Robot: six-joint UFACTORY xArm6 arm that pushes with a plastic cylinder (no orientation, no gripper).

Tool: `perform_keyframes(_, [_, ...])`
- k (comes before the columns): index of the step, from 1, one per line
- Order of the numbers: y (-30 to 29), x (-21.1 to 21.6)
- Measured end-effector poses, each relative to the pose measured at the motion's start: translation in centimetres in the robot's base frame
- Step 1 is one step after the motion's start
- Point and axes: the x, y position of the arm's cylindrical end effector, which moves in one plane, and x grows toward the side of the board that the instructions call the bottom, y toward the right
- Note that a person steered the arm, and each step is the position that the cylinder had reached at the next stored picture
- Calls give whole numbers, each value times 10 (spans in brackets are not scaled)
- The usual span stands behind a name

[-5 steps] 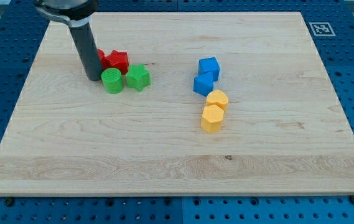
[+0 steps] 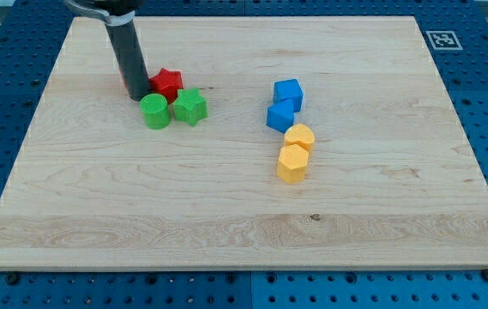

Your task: Move the green circle diagonally to the bottom left of the green star

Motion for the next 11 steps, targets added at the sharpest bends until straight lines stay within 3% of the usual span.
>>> perform_keyframes(11, [23, 45])
